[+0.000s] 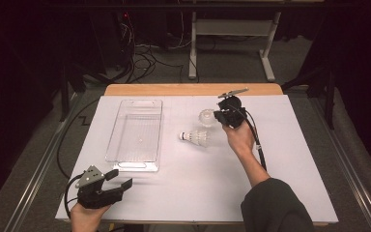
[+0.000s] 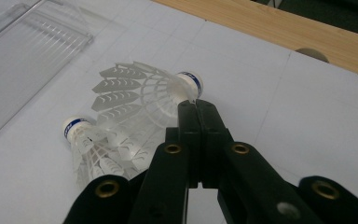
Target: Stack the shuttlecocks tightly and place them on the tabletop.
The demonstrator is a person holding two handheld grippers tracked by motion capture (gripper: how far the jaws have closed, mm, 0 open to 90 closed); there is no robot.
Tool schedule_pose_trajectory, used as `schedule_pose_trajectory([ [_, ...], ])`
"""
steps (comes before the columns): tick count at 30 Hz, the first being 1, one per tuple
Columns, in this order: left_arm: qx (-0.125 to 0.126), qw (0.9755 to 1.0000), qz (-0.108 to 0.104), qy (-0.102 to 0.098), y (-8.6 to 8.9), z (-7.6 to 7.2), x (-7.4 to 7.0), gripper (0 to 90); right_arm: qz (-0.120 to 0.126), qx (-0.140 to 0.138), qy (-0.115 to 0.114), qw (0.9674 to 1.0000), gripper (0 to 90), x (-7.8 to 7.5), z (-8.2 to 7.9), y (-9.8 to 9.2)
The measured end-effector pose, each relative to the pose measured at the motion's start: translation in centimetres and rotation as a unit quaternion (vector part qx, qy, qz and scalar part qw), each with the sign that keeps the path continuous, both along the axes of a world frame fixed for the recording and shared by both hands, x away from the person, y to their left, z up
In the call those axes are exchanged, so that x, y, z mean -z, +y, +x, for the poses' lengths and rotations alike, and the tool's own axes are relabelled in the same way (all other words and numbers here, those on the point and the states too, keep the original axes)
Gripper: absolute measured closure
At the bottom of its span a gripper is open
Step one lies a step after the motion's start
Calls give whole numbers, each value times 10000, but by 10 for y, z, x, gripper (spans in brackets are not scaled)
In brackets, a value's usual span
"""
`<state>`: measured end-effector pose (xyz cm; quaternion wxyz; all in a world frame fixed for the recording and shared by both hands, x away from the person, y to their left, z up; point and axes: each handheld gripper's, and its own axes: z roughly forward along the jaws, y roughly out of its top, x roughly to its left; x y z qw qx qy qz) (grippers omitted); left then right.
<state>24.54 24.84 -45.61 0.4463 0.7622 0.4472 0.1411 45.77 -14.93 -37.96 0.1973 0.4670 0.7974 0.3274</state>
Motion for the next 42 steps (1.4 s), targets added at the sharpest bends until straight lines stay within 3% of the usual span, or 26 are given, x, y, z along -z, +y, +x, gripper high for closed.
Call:
schedule_pose_trajectory([
  [30, -10, 10000, 6, 0, 0, 0, 0, 330, -38, 11, 64, 10000, 900, 6, -30, -38],
  [42, -19, 10000, 3, 7, -1, 0, 0, 331, 50, -171, 101, 9998, 900, 12, -47, -44],
])
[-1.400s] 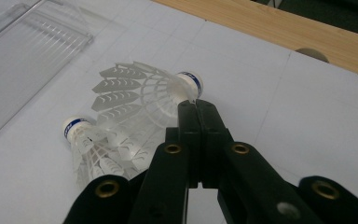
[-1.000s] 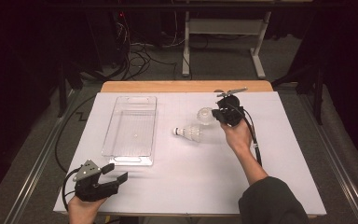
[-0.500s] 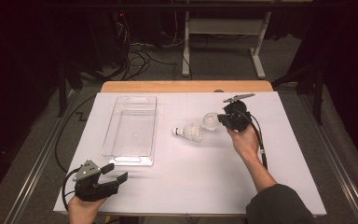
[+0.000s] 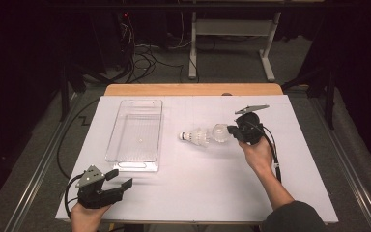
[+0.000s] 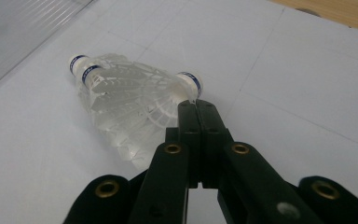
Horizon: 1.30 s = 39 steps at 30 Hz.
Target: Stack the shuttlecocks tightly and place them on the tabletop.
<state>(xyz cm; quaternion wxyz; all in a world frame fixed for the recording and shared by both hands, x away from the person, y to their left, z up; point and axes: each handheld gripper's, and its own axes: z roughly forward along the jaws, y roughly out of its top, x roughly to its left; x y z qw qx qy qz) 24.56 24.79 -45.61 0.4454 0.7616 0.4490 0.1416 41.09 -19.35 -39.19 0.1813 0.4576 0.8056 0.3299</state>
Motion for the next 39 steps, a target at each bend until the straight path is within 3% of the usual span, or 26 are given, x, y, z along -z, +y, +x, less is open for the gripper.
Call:
schedule_pose_trajectory([
  [18, -3, 10000, 1, 7, -1, 0, 0, 330, 21, -228, 45, 9997, 900, 14, -27, -7],
  [39, -20, 10000, -18, 18, 0, 0, 0, 330, 73, -442, 239, 9987, 900, 31, -42, -7],
])
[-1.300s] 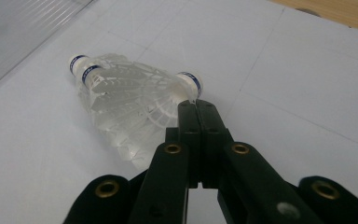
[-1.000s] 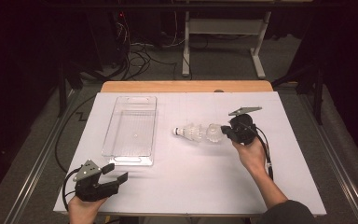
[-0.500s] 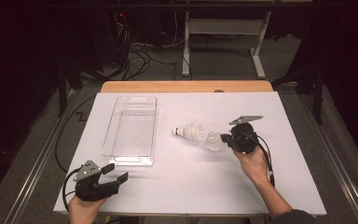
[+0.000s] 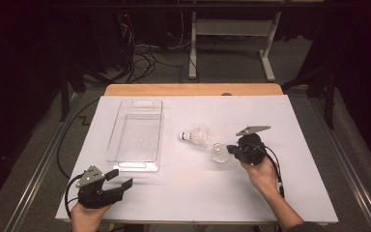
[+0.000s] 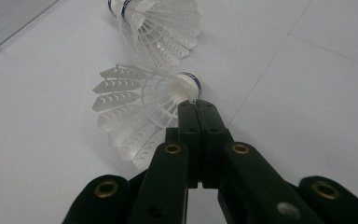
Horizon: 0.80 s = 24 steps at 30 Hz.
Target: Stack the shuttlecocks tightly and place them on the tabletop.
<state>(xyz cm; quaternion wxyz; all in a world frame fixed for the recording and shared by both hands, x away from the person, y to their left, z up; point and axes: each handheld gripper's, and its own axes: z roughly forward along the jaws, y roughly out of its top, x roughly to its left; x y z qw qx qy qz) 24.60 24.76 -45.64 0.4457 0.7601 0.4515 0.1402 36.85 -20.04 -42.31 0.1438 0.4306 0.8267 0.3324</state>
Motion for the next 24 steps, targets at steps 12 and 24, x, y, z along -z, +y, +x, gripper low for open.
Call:
schedule_pose_trajectory([
  [12, 0, 10000, -10, 4, 0, 0, 0, 330, -30, 51, 3, 10000, 897, 3, 3, -2],
  [24, -3, 10000, -16, 1, 0, 0, 0, 329, -88, 191, 87, 9997, 847, 12, 9, -8],
])
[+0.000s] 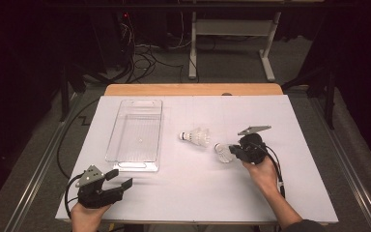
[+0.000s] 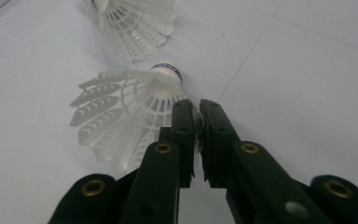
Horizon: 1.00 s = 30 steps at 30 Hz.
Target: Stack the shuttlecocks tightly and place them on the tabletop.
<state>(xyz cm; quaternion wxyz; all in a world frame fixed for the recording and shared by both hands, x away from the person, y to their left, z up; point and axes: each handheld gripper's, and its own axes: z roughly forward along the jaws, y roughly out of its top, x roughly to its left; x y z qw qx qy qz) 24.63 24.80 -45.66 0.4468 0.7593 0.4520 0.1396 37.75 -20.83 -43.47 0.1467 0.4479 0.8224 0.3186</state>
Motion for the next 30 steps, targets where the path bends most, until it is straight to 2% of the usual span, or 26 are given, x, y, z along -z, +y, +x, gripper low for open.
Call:
schedule_pose_trajectory([
  [11, 1, 10000, 16, 5, 0, 0, 0, 329, 68, 287, 82, 9995, 743, 6, 5, -10],
  [17, 8, 10000, 38, 3, 0, 0, 0, 329, 76, 352, 62, 9993, 684, 8, 7, -11],
  [25, 4, 10000, 44, 1, -1, 0, 0, 329, 152, 378, 57, 9992, 616, 9, 2, -18],
  [30, 4, 10000, 46, 6, -1, 0, 0, 328, 294, 427, -3, 9987, 592, 8, -4, -23],
])
